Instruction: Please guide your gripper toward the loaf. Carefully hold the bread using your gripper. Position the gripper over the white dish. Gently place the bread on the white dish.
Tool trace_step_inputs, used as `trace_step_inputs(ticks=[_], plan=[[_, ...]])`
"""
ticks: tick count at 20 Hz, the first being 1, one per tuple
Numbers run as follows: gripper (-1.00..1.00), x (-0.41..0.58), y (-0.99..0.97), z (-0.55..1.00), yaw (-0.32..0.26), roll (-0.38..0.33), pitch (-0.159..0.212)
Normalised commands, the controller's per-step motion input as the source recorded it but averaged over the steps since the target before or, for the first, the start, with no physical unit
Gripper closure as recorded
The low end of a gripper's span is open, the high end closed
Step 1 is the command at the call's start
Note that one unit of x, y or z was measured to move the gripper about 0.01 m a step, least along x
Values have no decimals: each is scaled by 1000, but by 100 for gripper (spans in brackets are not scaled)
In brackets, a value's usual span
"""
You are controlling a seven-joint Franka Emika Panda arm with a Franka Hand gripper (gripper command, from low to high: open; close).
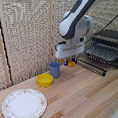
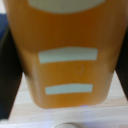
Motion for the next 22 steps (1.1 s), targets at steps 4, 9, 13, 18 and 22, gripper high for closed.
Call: trace_step_inputs(ticks=[4, 9, 13, 18, 22], plan=[[100, 328, 853, 414, 5, 6, 16], [100, 238, 891, 349, 0, 0, 0], [100, 195, 901, 342, 2, 0, 0], [100, 92, 959, 235, 0, 0, 2], [100, 16, 951, -5, 0, -32, -1]])
